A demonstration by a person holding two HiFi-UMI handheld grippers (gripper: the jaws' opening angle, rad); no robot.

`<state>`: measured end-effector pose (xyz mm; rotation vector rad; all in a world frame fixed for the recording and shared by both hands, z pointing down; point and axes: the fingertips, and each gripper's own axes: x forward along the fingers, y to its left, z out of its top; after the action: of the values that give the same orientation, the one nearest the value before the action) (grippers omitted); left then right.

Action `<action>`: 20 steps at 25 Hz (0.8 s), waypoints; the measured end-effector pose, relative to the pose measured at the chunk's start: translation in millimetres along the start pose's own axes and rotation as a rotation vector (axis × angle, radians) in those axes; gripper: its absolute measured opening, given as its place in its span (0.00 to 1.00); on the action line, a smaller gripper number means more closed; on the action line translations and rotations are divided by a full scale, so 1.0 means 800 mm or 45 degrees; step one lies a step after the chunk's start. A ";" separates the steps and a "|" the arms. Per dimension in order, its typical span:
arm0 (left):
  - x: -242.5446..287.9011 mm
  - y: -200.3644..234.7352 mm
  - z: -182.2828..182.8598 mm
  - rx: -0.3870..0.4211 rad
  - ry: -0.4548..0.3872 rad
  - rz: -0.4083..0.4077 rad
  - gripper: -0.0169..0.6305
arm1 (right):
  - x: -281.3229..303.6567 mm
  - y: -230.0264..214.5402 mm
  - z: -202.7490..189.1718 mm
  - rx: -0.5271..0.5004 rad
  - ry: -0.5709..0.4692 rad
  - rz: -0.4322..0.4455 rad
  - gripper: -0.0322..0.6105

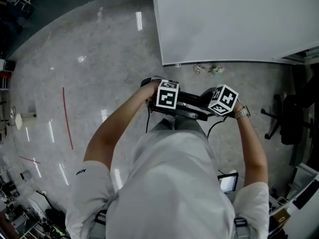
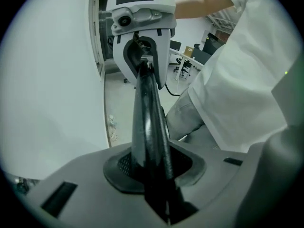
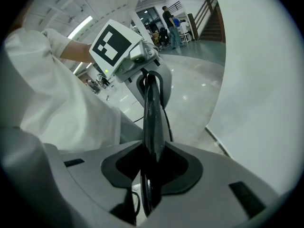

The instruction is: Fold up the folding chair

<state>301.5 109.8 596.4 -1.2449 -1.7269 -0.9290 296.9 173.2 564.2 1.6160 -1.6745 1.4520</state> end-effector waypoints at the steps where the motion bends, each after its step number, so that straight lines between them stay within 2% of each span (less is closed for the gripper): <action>1: -0.003 0.009 0.001 0.005 0.003 0.044 0.21 | -0.002 -0.010 -0.001 -0.019 -0.001 -0.045 0.20; 2: -0.006 0.018 0.001 0.007 0.005 0.082 0.22 | -0.004 -0.019 0.000 -0.034 0.003 -0.072 0.20; 8: -0.029 0.037 -0.016 -0.032 0.016 0.167 0.23 | -0.009 -0.038 0.029 -0.118 0.037 -0.048 0.20; 11: -0.039 0.054 -0.028 -0.091 -0.001 0.217 0.23 | -0.011 -0.056 0.046 -0.178 0.053 -0.044 0.20; 13: -0.049 0.075 -0.037 -0.116 -0.005 0.287 0.29 | -0.013 -0.073 0.058 -0.200 0.063 -0.039 0.21; 16: -0.068 0.107 -0.050 -0.145 0.005 0.385 0.31 | -0.019 -0.099 0.075 -0.199 0.057 -0.051 0.20; 20: -0.096 0.143 -0.073 -0.174 0.029 0.454 0.31 | -0.030 -0.133 0.093 -0.177 0.024 -0.086 0.20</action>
<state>437.4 57.1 563.4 -1.5628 -1.3796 -0.8525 425.1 143.4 556.9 1.5631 -1.6548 1.2853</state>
